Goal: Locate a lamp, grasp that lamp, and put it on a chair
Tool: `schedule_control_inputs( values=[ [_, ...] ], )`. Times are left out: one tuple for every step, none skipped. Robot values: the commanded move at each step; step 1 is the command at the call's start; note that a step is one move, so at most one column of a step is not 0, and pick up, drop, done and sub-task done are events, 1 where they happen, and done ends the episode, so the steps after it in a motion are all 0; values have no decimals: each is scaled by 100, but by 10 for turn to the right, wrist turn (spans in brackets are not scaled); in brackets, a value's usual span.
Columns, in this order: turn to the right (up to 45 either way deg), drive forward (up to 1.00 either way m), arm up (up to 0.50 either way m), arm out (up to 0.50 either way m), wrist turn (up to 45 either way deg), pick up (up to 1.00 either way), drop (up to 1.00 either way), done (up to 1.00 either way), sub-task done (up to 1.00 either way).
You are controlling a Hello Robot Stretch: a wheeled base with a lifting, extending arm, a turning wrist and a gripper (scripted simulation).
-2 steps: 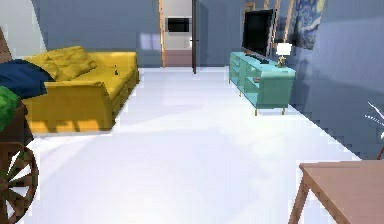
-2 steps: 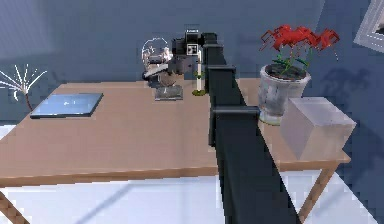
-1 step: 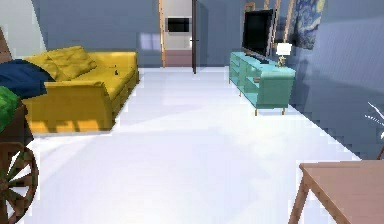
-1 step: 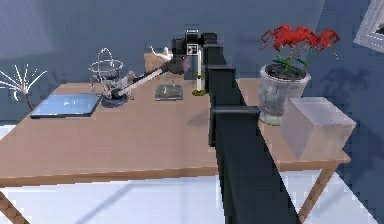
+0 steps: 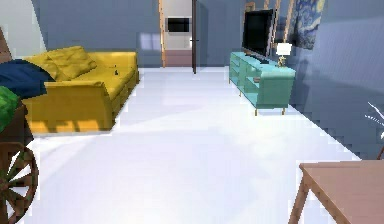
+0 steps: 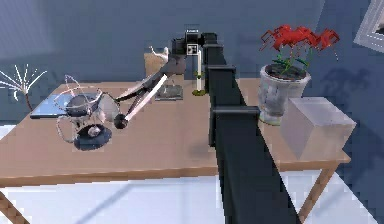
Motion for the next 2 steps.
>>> schedule_control_inputs(
  values=[
    [0,0,0,0,-90,0,0,0,0],
    [0,0,0,-46,0,0,0,0,0]
  ],
)
